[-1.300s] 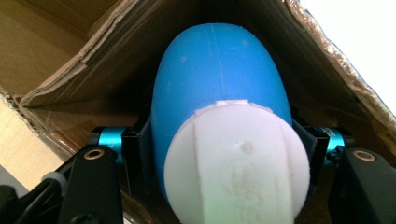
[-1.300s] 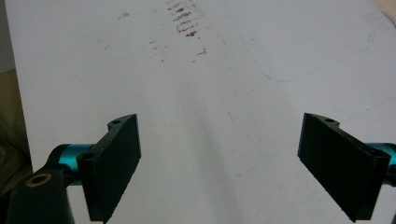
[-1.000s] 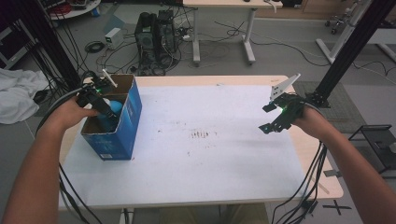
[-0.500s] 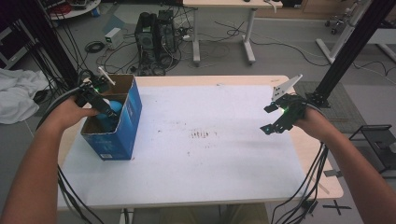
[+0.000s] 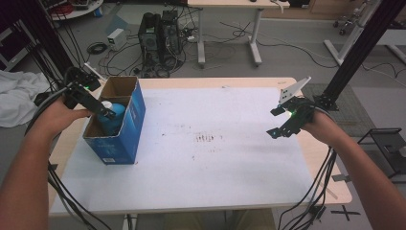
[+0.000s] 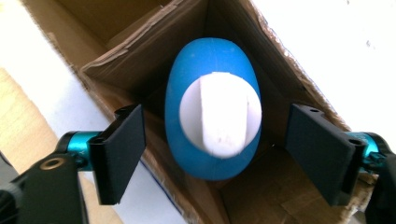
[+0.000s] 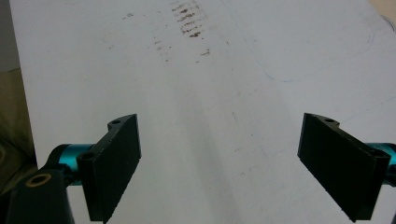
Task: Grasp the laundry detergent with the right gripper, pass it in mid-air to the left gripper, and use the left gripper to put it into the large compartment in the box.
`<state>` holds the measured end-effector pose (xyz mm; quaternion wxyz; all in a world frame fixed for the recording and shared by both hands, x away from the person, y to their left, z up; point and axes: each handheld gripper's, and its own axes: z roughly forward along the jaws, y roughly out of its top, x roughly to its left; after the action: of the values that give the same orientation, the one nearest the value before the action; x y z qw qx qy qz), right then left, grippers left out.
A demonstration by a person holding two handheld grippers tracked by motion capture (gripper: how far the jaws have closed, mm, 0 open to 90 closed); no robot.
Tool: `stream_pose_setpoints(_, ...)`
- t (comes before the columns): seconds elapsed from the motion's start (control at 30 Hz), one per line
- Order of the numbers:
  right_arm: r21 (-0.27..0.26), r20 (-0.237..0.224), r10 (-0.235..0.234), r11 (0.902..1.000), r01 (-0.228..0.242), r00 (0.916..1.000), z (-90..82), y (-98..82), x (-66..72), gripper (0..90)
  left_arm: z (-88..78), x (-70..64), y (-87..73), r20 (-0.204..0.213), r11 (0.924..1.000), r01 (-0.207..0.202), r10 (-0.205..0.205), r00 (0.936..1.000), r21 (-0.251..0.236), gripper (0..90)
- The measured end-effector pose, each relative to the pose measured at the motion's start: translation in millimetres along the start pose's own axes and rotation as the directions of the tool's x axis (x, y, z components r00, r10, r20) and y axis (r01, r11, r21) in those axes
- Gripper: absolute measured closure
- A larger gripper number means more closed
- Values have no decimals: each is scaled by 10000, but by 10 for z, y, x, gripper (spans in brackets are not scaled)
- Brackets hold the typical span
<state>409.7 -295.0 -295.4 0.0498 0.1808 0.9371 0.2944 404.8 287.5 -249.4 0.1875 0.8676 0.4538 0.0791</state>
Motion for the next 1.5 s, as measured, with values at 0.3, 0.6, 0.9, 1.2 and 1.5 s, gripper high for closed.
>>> stream_pose_setpoints(0.3,-7,64,75,10000,-75,10000,-21,0,26,124,-192,-81,-49,-102,9986,-477,474,9988,-222,206)
stream_pose_setpoints(0.6,-73,65,-42,10000,42,10000,-38,-1,42,124,-312,-202,-16,-124,9963,-659,653,9978,-543,206)
stream_pose_setpoints(0.9,-160,96,-6,9999,8,10000,-48,-19,47,124,-318,-435,78,-142,9912,-1231,1226,9924,-489,206)
stream_pose_setpoints(1.2,-167,77,46,9999,-45,10000,-64,-32,66,124,-327,-750,239,-42,9784,-1948,1949,9808,-699,177)
stream_pose_setpoints(1.5,-189,130,140,9997,-137,9998,-101,-52,86,124,-272,-986,395,-302,9642,-2553,2537,9668,-716,129)
